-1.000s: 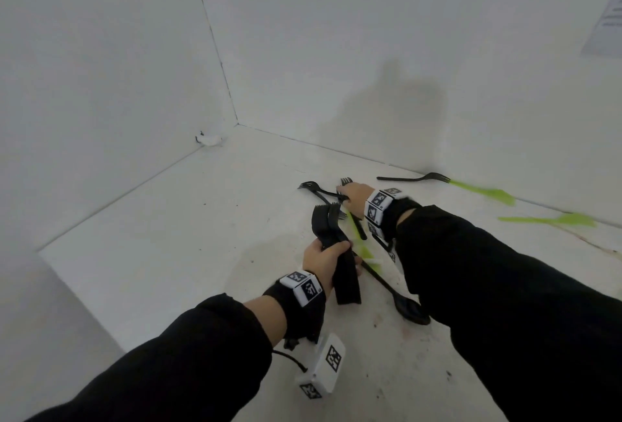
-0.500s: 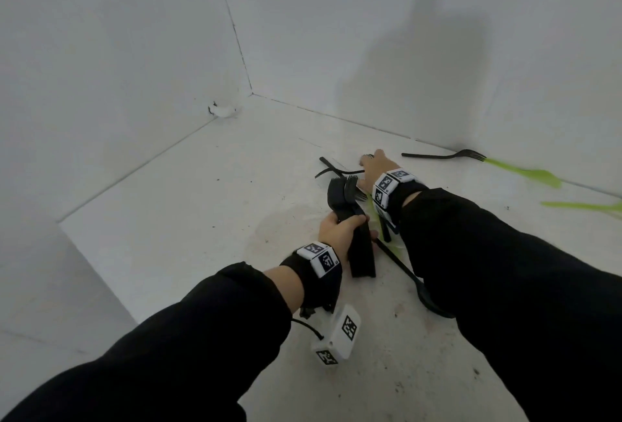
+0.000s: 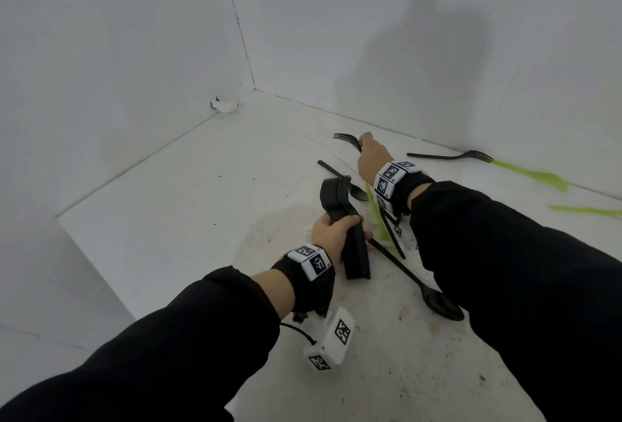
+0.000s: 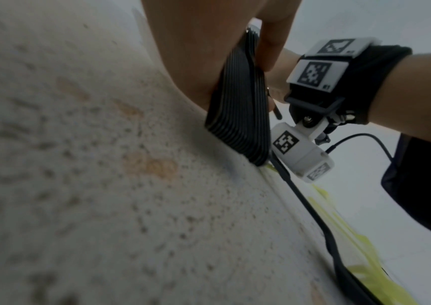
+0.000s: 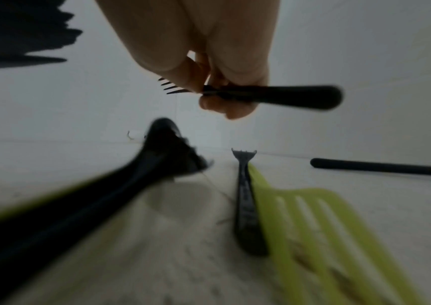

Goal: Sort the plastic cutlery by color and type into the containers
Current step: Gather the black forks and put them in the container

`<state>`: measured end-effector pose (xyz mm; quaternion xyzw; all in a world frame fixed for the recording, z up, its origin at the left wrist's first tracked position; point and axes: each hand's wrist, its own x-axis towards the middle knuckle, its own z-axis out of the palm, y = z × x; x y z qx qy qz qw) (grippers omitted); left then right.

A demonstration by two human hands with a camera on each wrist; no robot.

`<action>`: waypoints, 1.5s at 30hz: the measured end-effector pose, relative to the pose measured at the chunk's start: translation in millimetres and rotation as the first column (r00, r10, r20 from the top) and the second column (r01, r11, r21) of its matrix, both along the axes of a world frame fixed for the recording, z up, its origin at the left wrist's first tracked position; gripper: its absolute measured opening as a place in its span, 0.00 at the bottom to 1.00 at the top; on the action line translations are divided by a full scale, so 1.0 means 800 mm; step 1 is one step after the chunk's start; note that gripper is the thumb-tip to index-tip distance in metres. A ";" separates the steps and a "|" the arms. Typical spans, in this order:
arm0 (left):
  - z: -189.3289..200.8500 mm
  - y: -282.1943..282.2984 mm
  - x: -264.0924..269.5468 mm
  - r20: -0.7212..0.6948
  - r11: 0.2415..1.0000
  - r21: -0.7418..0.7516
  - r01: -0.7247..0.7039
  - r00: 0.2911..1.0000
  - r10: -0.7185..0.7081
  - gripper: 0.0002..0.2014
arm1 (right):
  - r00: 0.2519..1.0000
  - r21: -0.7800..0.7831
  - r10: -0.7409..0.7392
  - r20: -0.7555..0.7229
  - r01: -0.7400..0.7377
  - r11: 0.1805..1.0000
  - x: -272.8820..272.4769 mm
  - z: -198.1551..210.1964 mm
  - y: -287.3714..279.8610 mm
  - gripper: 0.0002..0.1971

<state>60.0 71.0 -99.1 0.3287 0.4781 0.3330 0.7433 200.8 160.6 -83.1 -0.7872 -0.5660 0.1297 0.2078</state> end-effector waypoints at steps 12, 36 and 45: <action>-0.007 -0.004 -0.005 0.018 1.000 0.000 -0.012 1.000 0.012 0.03 | 0.989 -0.136 0.143 -0.037 -0.146 0.980 0.010 0.018 -0.007 0.13; -0.010 -0.021 -0.005 -0.006 1.000 -0.001 -0.001 1.000 0.001 0.03 | 1.000 -0.359 -0.004 -0.005 0.002 0.933 0.023 0.013 -0.070 0.19; -0.013 -0.020 -0.015 -0.005 1.000 0.011 -0.029 1.000 0.029 0.03 | 0.998 -0.372 -0.034 -0.059 0.010 0.928 0.012 0.008 -0.067 0.14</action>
